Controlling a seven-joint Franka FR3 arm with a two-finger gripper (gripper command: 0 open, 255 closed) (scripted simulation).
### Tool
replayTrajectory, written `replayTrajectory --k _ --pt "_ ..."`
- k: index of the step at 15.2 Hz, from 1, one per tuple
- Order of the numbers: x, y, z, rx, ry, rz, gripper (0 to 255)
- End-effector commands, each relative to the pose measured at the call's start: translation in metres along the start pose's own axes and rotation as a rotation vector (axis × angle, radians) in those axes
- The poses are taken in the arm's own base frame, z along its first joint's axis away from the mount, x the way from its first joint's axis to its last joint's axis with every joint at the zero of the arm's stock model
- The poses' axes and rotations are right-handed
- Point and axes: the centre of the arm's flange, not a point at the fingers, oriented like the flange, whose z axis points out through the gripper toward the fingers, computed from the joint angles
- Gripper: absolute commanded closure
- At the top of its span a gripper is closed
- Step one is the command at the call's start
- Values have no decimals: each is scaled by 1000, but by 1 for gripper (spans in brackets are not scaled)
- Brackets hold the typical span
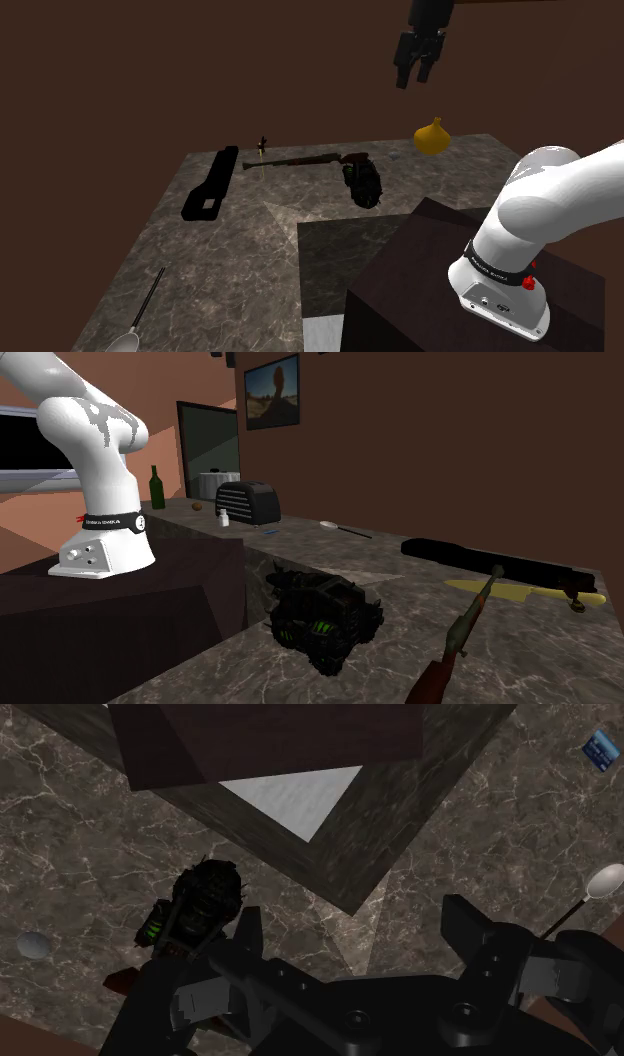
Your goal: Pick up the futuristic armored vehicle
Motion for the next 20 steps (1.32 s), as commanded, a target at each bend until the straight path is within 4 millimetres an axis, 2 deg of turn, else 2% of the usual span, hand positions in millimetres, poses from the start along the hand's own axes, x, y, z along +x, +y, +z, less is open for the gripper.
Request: replayTrajectory --k 1,10,20 --pt "0 0 0 0 0 0 0" --pt "45 31 105 -13 3 161 0" --pt "89 75 220 -28 7 341 0"
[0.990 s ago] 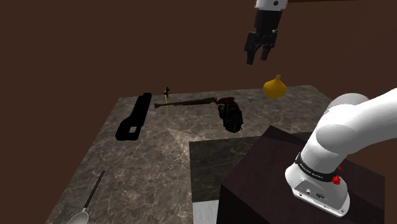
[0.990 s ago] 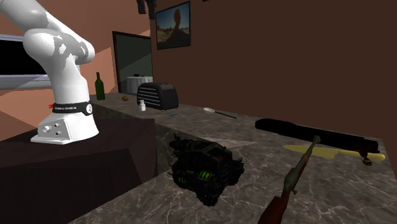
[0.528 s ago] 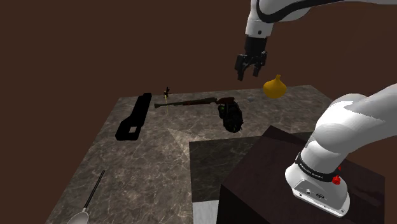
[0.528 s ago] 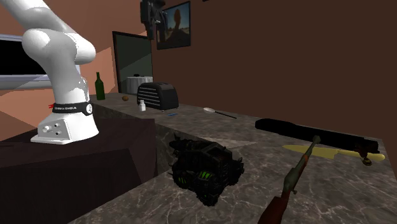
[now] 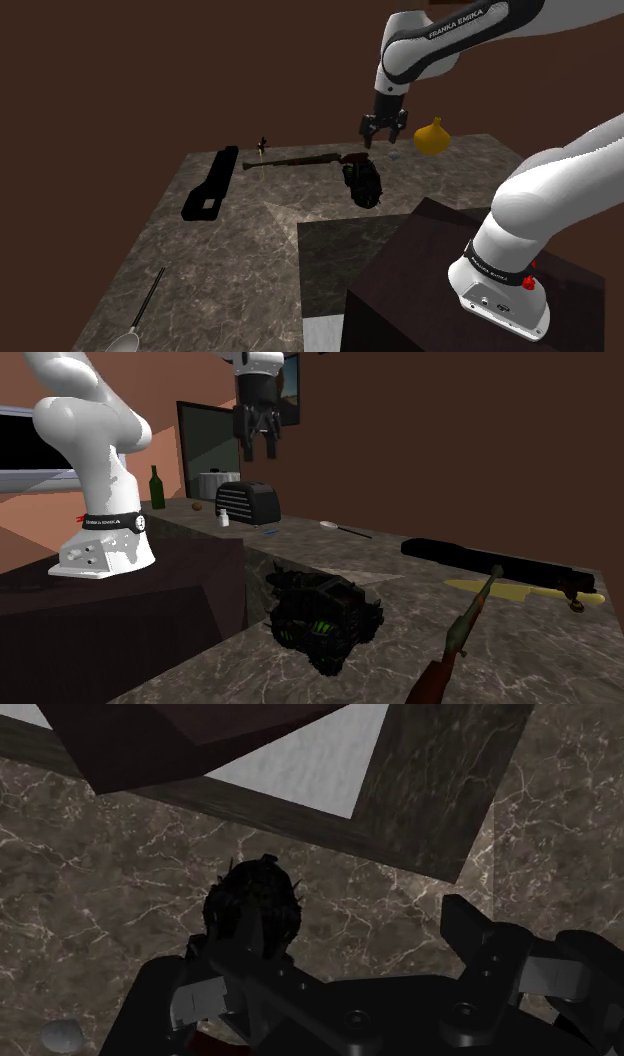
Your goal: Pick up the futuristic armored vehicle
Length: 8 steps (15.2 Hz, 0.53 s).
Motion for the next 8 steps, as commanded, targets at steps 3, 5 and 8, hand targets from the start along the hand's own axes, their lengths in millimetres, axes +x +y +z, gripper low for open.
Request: replayTrajectory --k 3,5,8 --pt "22 13 48 -6 4 73 0" --pt "32 20 71 -9 5 109 0" --pt "47 31 106 -13 6 162 0"
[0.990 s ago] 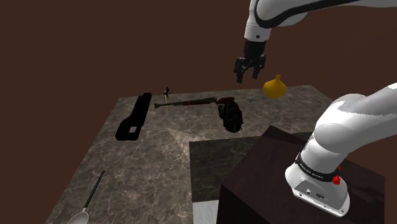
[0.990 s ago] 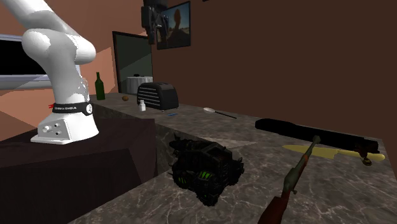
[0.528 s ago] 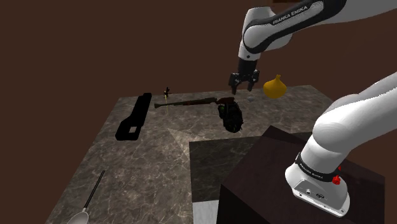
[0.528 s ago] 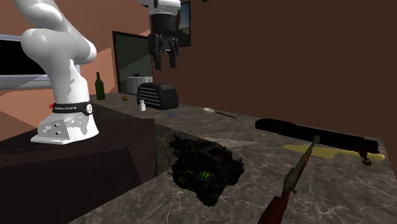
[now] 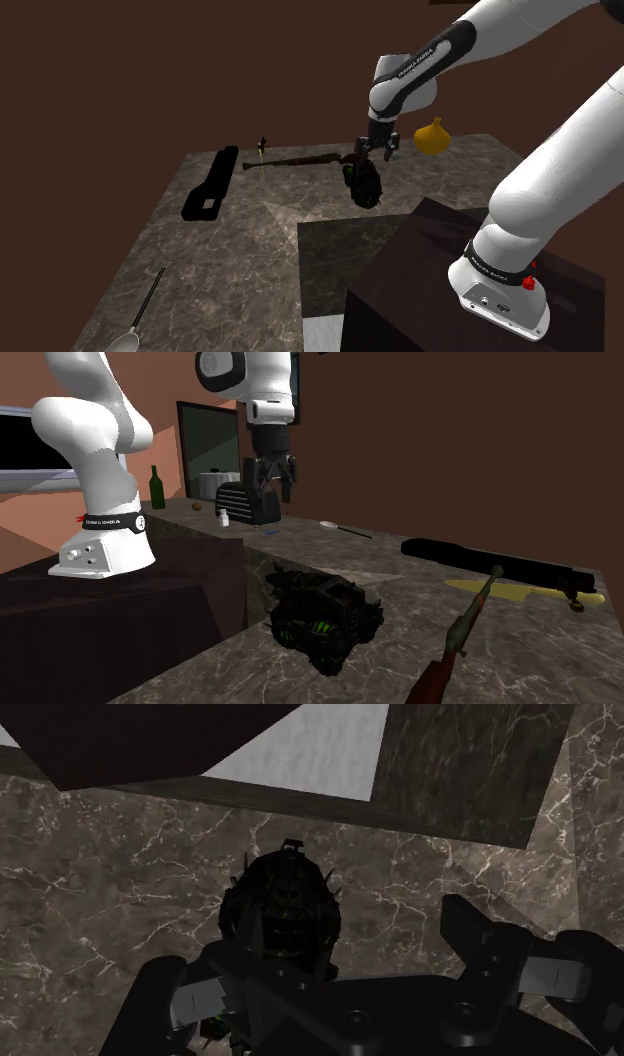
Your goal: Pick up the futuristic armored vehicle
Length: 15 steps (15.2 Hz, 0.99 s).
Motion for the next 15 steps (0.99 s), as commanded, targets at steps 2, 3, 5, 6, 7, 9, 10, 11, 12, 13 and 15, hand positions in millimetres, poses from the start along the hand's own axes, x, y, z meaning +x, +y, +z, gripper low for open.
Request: replayTrajectory --k 2,3,5,6,7,9,10,11,12,13,15 --pt "16 10 36 -4 4 55 0" --pt "21 13 47 -6 4 73 0" --pt "32 20 71 -9 5 109 0" --pt "37 23 82 -10 5 127 0" --pt "41 27 94 -12 5 145 0" --pt "51 35 117 -15 6 181 0" --pt "51 35 117 -15 6 181 0" --pt "51 35 122 -15 6 181 0" --pt "51 35 128 -15 6 181 0" --pt "51 36 133 -15 6 181 0" --pt "51 36 143 -15 6 181 0"
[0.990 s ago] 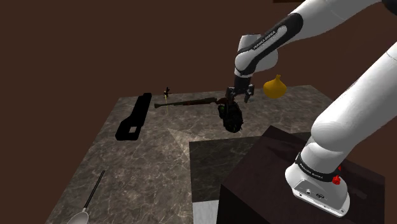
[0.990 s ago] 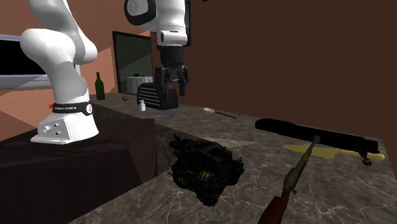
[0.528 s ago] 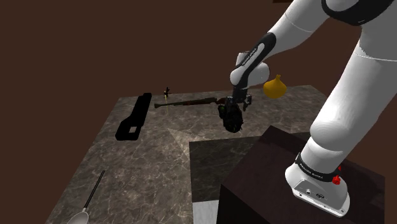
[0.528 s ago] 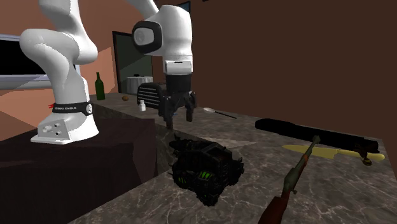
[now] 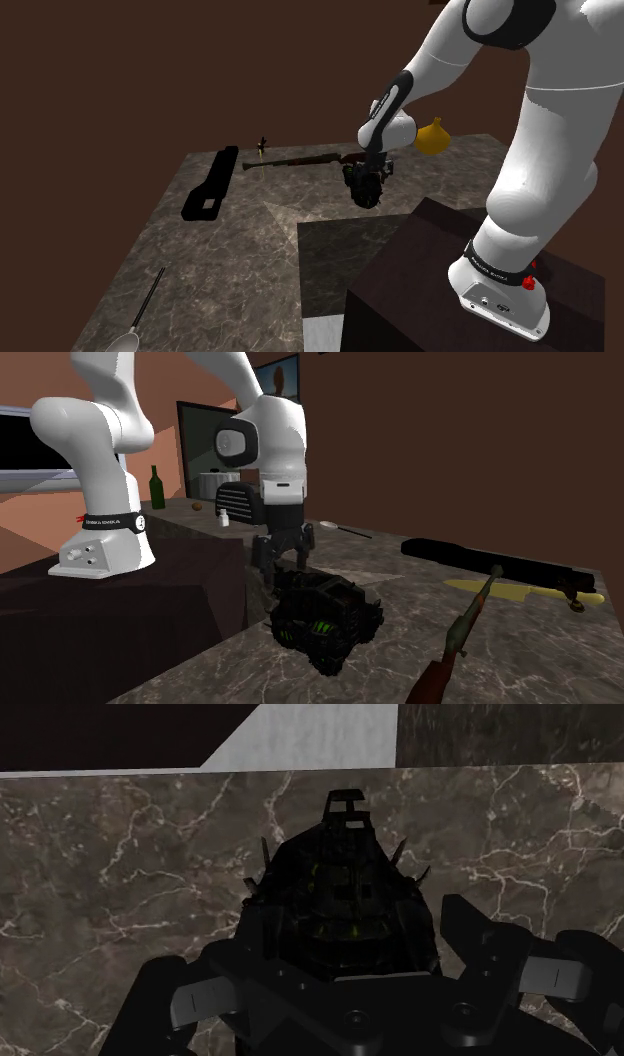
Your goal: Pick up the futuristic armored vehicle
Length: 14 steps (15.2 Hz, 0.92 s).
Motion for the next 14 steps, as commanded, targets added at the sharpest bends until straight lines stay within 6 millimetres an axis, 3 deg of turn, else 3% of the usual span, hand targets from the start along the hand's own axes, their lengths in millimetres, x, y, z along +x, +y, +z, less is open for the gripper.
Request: replayTrajectory --k 1,4,5,14 --pt "0 1 11 0 1 0 0" --pt "0 1 19 0 1 0 0" --pt "0 0 20 0 1 0 255" --pt "0 1 19 0 1 0 255"
